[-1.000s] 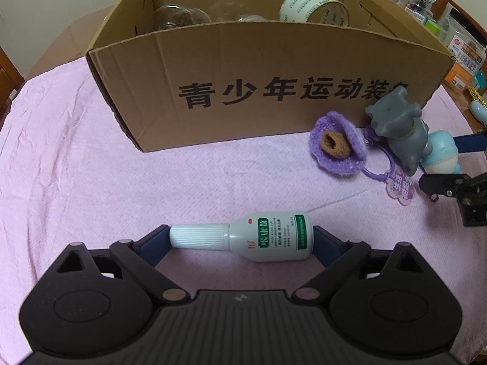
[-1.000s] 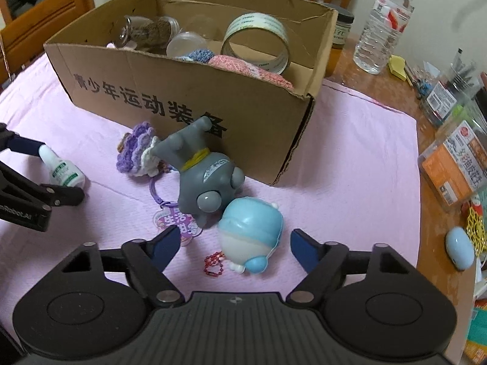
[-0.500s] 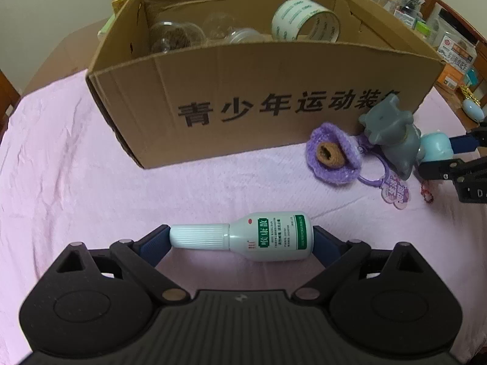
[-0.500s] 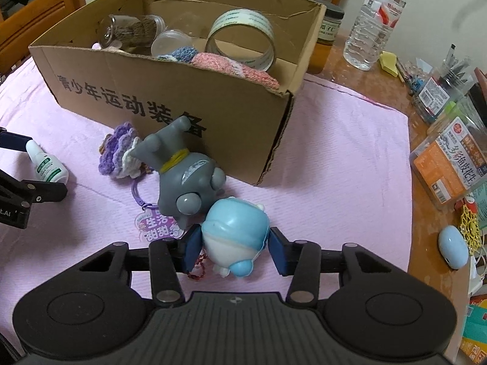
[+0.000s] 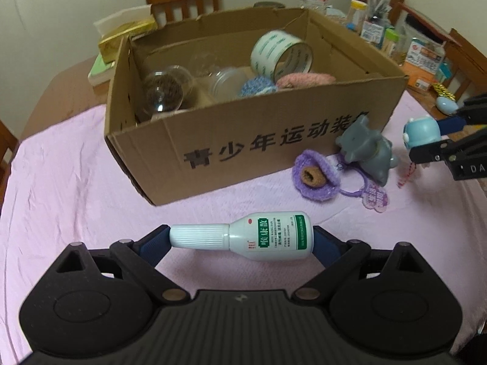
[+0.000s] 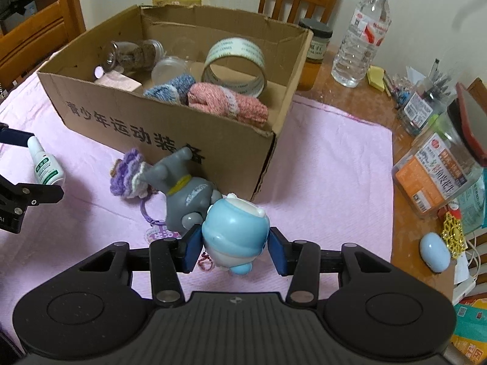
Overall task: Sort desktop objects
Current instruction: 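Lift the lotion bottle with the left tool while the right tool grasps the light-blue toy, then carry the lotion bottle and light-blue toy over the cardboard box with both tools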
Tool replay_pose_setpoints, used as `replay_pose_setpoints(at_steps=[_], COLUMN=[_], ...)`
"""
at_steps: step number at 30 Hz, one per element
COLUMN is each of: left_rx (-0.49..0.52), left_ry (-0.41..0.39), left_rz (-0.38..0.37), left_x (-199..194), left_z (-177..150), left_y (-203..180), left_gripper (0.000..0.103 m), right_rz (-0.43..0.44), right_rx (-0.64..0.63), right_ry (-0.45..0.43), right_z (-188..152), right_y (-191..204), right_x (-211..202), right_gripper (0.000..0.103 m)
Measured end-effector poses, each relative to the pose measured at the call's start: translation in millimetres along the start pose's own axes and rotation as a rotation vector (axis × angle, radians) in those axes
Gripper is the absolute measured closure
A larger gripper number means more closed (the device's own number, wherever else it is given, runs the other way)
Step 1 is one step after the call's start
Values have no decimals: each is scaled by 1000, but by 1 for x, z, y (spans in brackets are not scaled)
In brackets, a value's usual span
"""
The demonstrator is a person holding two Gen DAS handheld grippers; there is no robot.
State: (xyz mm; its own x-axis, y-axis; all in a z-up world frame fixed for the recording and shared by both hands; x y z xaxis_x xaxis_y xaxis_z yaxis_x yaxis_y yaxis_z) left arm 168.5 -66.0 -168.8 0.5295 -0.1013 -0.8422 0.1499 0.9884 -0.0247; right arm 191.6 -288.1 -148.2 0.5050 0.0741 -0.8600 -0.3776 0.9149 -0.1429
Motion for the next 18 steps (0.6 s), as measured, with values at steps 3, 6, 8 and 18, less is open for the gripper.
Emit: replay_pose_setpoints(at_steps=[3,6,8,18], left_rx=[23,46,61,102], left_ry=[-16,-35,-46,-98], left_rz=[-14,-34,-46,-95], left_x=[-14,-26,-34,-64], left_z=[4,8,11,34], left_y=[2,0,0,0], left_gripper=[7,7,7,7], right_rz=[-2,8,16,34], right_rx=[-14,-17,-22,-74], right_ry=[-17,-28,-34,-61], right_z=[4,8,11,27], right_y=[2,3,3,5], right_x=[-11,-22,-29,-54], right_gripper=[51,51,51,52])
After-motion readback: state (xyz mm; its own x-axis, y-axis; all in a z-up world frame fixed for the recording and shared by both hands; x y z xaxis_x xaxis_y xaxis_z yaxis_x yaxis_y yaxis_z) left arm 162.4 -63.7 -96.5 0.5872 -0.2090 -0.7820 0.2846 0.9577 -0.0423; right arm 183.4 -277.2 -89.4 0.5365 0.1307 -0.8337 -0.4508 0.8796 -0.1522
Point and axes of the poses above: each gripper's, at about its wrist camera, not at the fingertips, and x roughly the way its jaws point, y to its left, z to its top, the point moved 8 cm from there along x, roughly the way its jaws point, and after that the axes turned 6 degrees about -x, right-handed, at the moved point
